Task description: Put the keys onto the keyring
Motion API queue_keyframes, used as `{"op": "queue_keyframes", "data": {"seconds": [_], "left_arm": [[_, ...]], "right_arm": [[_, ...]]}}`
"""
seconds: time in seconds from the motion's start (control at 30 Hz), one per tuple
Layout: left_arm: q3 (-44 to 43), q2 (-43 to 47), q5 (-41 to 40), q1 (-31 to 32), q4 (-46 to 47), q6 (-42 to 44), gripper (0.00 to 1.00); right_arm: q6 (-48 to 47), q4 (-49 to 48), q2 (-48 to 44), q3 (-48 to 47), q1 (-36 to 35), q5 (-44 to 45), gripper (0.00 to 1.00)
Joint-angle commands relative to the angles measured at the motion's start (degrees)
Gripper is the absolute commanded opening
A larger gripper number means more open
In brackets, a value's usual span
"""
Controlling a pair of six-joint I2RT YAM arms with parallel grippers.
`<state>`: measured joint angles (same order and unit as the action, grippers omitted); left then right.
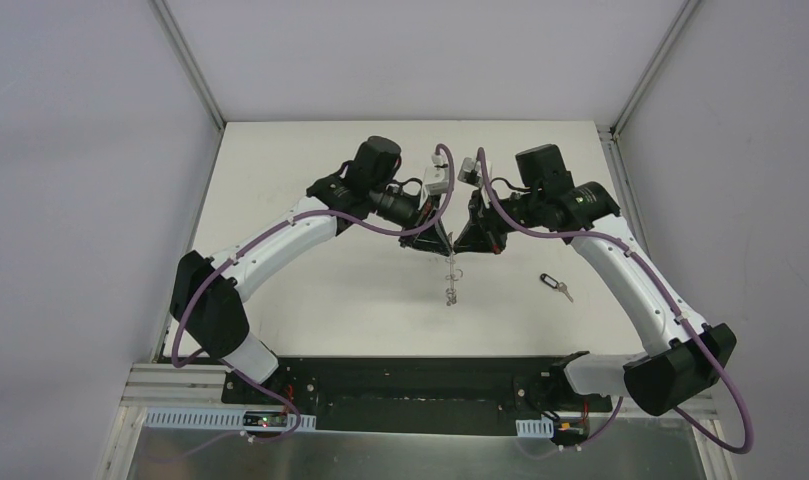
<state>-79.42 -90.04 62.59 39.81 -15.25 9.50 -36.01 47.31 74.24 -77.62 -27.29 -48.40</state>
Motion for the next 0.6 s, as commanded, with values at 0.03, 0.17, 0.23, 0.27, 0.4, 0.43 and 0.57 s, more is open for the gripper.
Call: {"op": "queue_keyframes", "data": {"seconds": [0.03,0.17,0.23,0.27,0.4,0.43,0.57], "left_arm": [[-1.77,-0.69,1.81,0.56,3.59,-2.43,0.00],[-0.30,-0.22,0.33,0.41,8.06,-8.15,0.00],[1.91,0.52,0.42,-0.01,14.03,-14.04,0.00],[3.61,0.95,0.45,-0.41,19.34,-18.15,0.00],[11.15,1.63,-0.16,-2.83,44.19,-38.43,0.00],[12.63,1.56,-0.63,-3.23,50.26,-44.56,0.00],[15.02,0.77,-1.96,-3.78,60.35,-52.94,0.00]], "right_arm": [[1.06,-1.99,-0.35,-1.25,-0.37,-1.52,0.00],[3.18,-3.91,-1.52,-0.08,0.28,-1.39,0.04],[5.72,-6.22,-2.85,0.95,2.29,-2.18,0.18],[7.27,-7.73,-3.70,1.83,3.75,-3.16,0.23],[14.31,-14.58,-7.86,6.00,8.84,-7.35,0.34],[15.55,-16.13,-8.70,7.04,9.72,-7.82,0.35],[20.34,-21.34,-11.21,10.04,13.08,-9.53,0.40]]}}
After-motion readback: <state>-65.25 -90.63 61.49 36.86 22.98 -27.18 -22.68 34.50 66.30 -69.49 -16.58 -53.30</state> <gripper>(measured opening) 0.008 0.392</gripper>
